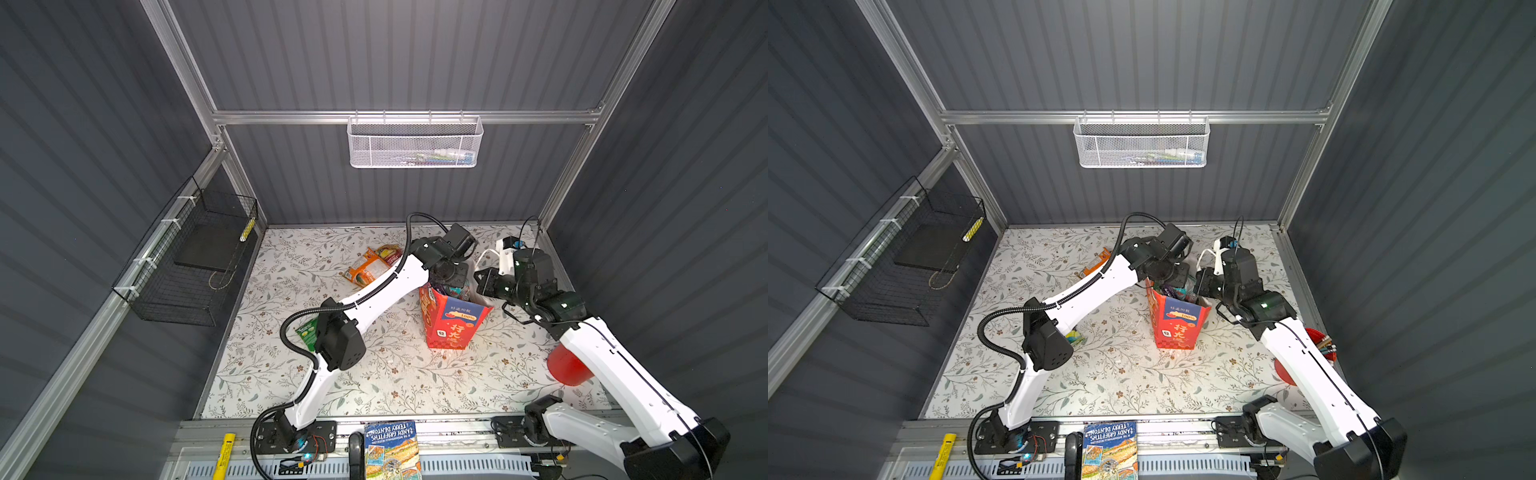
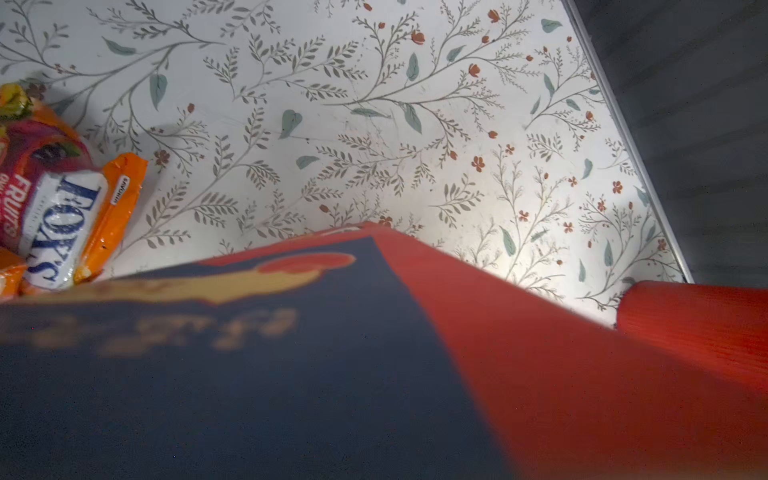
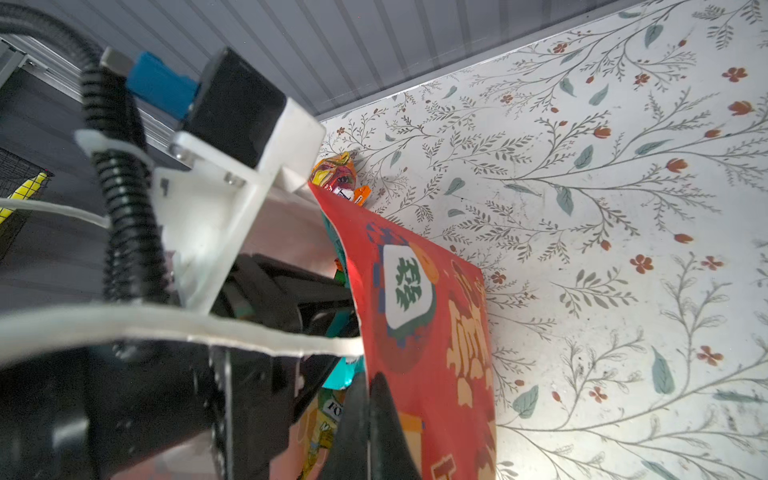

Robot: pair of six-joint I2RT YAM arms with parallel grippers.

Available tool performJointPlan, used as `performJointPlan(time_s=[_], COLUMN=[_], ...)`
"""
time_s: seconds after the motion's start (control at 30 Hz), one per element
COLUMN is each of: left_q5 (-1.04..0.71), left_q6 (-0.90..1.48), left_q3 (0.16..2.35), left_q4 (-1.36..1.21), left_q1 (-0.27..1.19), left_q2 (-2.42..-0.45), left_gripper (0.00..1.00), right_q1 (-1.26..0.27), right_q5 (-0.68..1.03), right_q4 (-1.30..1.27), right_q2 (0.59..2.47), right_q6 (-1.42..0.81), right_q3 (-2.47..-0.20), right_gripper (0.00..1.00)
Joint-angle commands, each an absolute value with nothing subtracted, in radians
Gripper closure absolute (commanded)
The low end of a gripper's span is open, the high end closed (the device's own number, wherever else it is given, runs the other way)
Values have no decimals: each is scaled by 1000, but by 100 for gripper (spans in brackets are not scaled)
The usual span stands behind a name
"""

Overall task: Place the snacks into the paper bag
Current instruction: 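Lower the teal packet into the bag and open the left gripper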

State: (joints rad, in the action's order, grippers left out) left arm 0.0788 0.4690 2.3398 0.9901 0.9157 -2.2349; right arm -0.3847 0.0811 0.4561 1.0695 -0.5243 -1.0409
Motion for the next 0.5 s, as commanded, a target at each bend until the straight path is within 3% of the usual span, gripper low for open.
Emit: performJointPlan(time_s=[0.0, 0.17, 0.23, 0.47], left_q5=[50, 11, -1, -53], left_q6=[490, 493, 491, 499], left_q3=[2307, 2219, 2198, 2155], left_q4=[951, 870, 858, 829], left_q1=[910, 911, 911, 910], left_q2=[-2202, -2086, -2051, -1948], left_gripper=[59, 21, 2, 0], right_q1=[-388, -387, -387, -387], right_q5=[95, 91, 86, 88], right_q4=[431, 433, 433, 431], right_q2=[1065, 1059, 1056, 1064], right_q6=[-529, -528, -525, -526], right_q3=[-1037, -1035, -1034, -1034], right_gripper=[100, 100, 100, 100])
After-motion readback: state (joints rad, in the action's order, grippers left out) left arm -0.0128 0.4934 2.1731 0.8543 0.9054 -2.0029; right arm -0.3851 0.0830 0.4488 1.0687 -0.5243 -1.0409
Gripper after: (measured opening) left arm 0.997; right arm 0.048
